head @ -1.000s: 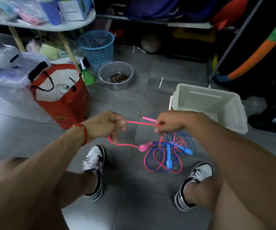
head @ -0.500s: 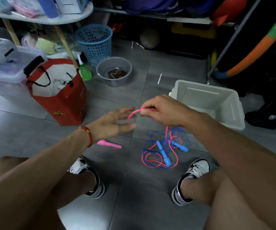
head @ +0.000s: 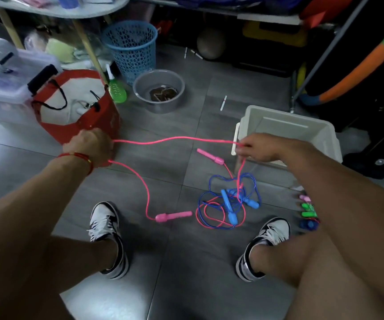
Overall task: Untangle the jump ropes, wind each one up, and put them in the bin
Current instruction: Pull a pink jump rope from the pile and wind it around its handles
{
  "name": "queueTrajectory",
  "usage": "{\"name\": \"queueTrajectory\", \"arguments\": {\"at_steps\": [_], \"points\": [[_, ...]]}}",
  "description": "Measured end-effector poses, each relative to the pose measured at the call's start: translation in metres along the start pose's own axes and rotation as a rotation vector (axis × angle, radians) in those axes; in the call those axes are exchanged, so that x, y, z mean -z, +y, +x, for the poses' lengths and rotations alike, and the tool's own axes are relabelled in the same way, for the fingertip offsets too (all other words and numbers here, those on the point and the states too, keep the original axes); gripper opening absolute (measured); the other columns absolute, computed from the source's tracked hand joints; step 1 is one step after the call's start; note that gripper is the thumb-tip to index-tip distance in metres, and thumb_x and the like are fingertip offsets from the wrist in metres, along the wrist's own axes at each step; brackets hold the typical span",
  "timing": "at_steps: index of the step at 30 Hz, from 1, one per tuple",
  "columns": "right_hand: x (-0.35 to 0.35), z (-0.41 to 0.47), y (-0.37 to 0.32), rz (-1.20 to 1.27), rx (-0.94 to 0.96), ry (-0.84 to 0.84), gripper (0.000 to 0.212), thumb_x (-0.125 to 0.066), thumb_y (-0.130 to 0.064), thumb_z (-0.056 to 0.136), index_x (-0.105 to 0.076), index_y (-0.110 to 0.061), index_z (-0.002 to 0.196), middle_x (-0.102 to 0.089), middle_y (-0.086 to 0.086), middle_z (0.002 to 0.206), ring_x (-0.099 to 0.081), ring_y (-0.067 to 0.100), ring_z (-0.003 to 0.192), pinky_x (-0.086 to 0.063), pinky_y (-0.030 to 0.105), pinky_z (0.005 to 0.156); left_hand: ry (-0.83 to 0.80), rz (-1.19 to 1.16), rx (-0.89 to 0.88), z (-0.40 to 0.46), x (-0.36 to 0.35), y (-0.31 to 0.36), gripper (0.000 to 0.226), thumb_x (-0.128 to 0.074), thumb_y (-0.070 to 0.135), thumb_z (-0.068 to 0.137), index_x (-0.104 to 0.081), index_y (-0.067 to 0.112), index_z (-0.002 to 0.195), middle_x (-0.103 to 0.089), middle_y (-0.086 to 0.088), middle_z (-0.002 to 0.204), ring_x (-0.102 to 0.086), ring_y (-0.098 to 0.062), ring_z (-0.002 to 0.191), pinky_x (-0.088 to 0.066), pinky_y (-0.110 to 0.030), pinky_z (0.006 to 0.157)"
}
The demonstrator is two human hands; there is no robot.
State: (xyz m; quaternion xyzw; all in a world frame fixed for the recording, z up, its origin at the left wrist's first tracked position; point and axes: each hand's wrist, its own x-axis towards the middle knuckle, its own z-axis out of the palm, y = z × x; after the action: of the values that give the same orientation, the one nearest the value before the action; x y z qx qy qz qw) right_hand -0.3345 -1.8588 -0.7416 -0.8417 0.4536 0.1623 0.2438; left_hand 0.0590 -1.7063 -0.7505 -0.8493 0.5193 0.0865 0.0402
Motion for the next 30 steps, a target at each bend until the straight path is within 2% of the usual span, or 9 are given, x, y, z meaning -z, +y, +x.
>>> {"name": "queueTrajectory", "arguments": {"at_steps": [3,6,8,11,13,17,21,26,30], "points": [[0.006,-0.007,-0.038,0.206,0.158,0.015,0.029,-0.053,-0.033,0.103,-0.068,-0.023,0.080,-0.071,-0.004,0.072,-0.069,0.015,0.073,-0.049,0.028,0.072,-0.135,-0.046,-0.090,-0.021,-0.011,0.027,0.052,-0.066,0.031,0.090,-0.056,0.008,0.135,-0.058,-0.020,0.137,-0.055,-0.037,0.126,-0.045,-0.039,0.105],[0.004,-0.010,-0.081,0.117,0.281,0.051,0.029,-0.052,-0.041,0.101,-0.067,-0.028,0.081,-0.065,-0.001,0.067,-0.063,0.008,0.061,-0.043,0.016,0.062,-0.313,-0.398,-0.365,-0.050,-0.008,0.081,0.084,-0.073,0.034,0.089,-0.026,0.019,0.157,-0.036,-0.001,0.158,-0.034,-0.017,0.146,-0.024,-0.023,0.116],[0.005,-0.011,-0.103,0.030,0.364,0.129,0.026,-0.053,-0.040,0.102,-0.067,-0.026,0.084,-0.057,-0.006,0.064,-0.052,0.001,0.059,-0.035,0.010,0.055,-0.411,-0.689,-0.490,-0.063,0.000,0.107,0.084,-0.074,0.040,0.088,-0.027,0.030,0.157,-0.040,0.008,0.157,-0.034,-0.003,0.144,-0.027,-0.025,0.119],[0.004,-0.012,-0.113,-0.009,0.428,0.173,0.028,-0.055,-0.041,0.101,-0.061,-0.025,0.078,-0.053,-0.006,0.062,-0.050,0.001,0.060,-0.034,0.020,0.055,-0.374,-0.827,-0.595,-0.063,0.005,0.113,0.047,-0.069,0.030,0.094,-0.054,0.024,0.138,-0.066,0.006,0.127,-0.056,0.003,0.122,-0.043,-0.016,0.100],[0.006,-0.014,-0.108,0.019,0.417,0.164,0.033,-0.058,-0.048,0.097,-0.065,-0.022,0.078,-0.055,-0.004,0.061,-0.050,0.005,0.059,-0.036,0.025,0.056,-0.404,-0.787,-0.622,-0.061,0.013,0.109,0.018,-0.060,0.019,0.100,-0.068,0.014,0.116,-0.071,-0.002,0.093,-0.064,0.002,0.084,-0.044,-0.008,0.076],[0.005,-0.007,-0.084,-0.016,0.278,0.023,0.038,-0.064,-0.046,0.094,-0.057,-0.024,0.064,-0.053,-0.008,0.056,-0.047,0.004,0.053,-0.041,0.026,0.058,-0.230,-0.735,-0.636,-0.045,0.027,0.088,0.024,-0.054,0.015,0.102,-0.070,0.022,0.085,-0.065,-0.001,0.068,-0.057,-0.003,0.063,-0.046,-0.018,0.065],[0.003,0.005,-0.044,-0.255,0.011,-0.231,0.014,-0.059,-0.033,0.097,-0.064,-0.024,0.087,-0.068,0.000,0.092,-0.062,0.022,0.086,-0.049,0.031,0.076,0.103,-0.716,-0.312,-0.025,0.038,0.058,0.023,-0.057,0.010,0.099,-0.071,0.016,0.082,-0.070,-0.005,0.077,-0.061,-0.012,0.072,-0.048,-0.022,0.071],[0.014,-0.006,-0.050,0.011,0.162,-0.059,0.020,-0.054,-0.025,0.098,-0.068,-0.022,0.085,-0.068,0.003,0.084,-0.056,0.020,0.077,-0.047,0.034,0.077,-0.214,-0.075,-0.124,-0.018,0.007,0.052,0.034,-0.056,0.034,0.088,-0.068,0.017,0.115,-0.066,-0.016,0.122,-0.062,-0.035,0.112,-0.050,-0.038,0.097],[0.008,-0.012,-0.088,0.089,0.289,0.017,0.022,-0.050,-0.032,0.101,-0.067,-0.028,0.088,-0.067,-0.005,0.069,-0.059,0.002,0.063,-0.046,0.021,0.068,-0.323,-0.411,-0.379,-0.046,0.004,0.092,0.077,-0.073,0.025,0.088,-0.033,0.022,0.154,-0.042,-0.003,0.155,-0.042,-0.018,0.141,-0.033,-0.025,0.113]]}}
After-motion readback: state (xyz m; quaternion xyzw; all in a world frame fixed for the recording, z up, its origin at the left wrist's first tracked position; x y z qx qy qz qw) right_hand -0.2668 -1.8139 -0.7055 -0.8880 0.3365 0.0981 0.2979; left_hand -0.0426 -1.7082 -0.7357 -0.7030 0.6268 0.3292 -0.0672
